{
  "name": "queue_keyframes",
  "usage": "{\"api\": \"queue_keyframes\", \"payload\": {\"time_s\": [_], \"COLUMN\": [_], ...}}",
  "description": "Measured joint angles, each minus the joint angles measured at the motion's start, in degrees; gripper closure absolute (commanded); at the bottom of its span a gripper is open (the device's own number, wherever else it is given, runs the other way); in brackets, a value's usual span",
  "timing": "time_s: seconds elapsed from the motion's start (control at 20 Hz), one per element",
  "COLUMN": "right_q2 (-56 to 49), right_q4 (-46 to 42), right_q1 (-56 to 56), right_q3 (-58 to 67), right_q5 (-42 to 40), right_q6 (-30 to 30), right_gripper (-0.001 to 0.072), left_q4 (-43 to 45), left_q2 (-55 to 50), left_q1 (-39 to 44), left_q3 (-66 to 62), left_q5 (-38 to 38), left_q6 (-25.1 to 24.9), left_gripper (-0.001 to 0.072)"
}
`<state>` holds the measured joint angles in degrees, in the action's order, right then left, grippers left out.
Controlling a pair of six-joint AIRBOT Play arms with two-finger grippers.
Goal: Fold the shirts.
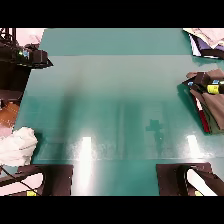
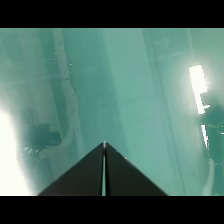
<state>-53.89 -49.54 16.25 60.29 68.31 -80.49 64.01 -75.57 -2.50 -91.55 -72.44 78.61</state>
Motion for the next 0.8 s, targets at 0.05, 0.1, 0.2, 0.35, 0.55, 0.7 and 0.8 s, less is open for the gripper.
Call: {"api": "queue_keyframes", "payload": {"time_s": [0.05, 0.1, 0.2, 0.35, 0.55, 0.7, 0.8], "right_q2": [0.0, 0.0, 0.0, 0.0, 0.0, 0.0, 0.0], "right_q4": [0.0, 0.0, 0.0, 0.0, 0.0, 0.0, 0.0], "right_q1": [0.0, 0.0, 0.0, 0.0, 0.0, 0.0, 0.0], "right_q3": [0.0, 0.0, 0.0, 0.0, 0.0, 0.0, 0.0], "right_q5": [0.0, 0.1, 0.3, 0.7, 2.5, 4.0, 4.9], "right_q6": [0.0, 0.0, 0.0, 0.0, 0.0, 0.0, 0.0], "right_gripper": [0.0694, 0.0694, 0.0694, 0.0694, 0.0694, 0.0694, 0.0694], "left_q4": [0.0, 0.0, 0.0, 0.0, 0.0, 0.0, 0.0], "left_q2": [0.0, 0.0, 0.0, 0.0, 0.0, 0.0, 0.0], "left_q1": [0.0, 0.0, 0.0, 0.0, 0.0, 0.0, 0.0], "left_q3": [0.0, 0.0, 0.0, 0.0, 0.0, 0.0, -0.1], "left_q5": [0.0, 0.0, 0.0, 0.0, 0.0, 0.1, 1.0], "left_q6": [0.0, 0.0, 0.0, 0.0, 0.0, 0.0, 0.0], "left_gripper": [0.0679, 0.0679, 0.0679, 0.0679, 0.0679, 0.0679, 0.068]}}
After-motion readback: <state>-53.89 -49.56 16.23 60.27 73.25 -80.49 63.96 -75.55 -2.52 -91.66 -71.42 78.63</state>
